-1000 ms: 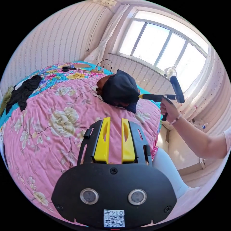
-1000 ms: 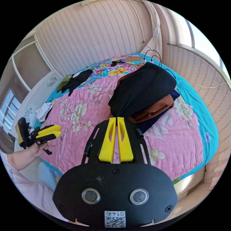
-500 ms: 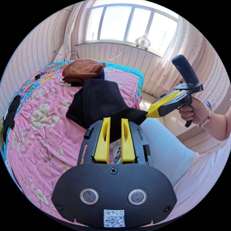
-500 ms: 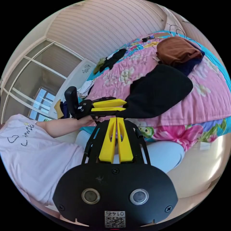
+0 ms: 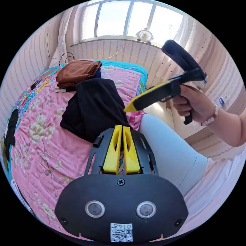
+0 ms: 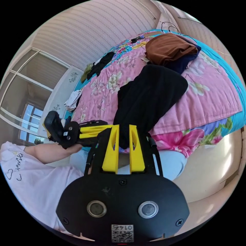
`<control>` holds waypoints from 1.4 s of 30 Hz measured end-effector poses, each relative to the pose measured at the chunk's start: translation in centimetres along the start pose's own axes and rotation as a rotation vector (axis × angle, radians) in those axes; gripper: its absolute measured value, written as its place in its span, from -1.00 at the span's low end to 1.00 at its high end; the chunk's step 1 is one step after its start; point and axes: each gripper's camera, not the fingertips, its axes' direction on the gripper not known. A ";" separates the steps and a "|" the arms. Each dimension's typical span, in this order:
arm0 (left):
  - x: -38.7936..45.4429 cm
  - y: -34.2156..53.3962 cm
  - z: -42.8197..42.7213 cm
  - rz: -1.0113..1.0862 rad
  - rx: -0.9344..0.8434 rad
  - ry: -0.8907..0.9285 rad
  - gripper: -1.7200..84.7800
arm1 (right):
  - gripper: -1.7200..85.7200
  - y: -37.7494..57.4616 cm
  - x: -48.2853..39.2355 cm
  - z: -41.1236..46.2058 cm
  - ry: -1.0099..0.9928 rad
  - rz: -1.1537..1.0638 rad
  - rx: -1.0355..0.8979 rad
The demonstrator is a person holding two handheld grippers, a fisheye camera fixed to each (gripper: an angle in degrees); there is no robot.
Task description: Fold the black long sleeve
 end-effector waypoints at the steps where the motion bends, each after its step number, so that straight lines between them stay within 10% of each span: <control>1: 0.8 -0.1 -0.2 0.032 0.007 -0.018 -0.98 | -0.79 -0.8 -0.3 0.1 -0.012 -0.007 0.007; 10: 2.5 2.5 -3.0 0.136 -0.024 -0.207 -0.98 | -0.88 -3.8 -0.7 5.1 0.220 -0.100 -0.203; 20: -12.7 7.2 -6.3 -0.446 0.024 -0.258 -0.96 | -0.94 8.8 10.0 -11.2 0.159 0.365 0.153; 29: -22.7 8.3 -0.9 -0.715 -0.167 0.057 -0.83 | -0.94 12.9 9.2 -14.0 0.063 0.419 0.179; 35: -24.2 14.5 -12.0 -0.678 0.121 0.323 -0.96 | -0.94 11.6 4.6 -19.9 -0.200 0.173 0.390; 42: -21.1 29.8 -34.5 -0.639 0.361 0.019 -0.98 | -0.95 6.2 -3.8 -22.8 -0.265 -0.123 0.386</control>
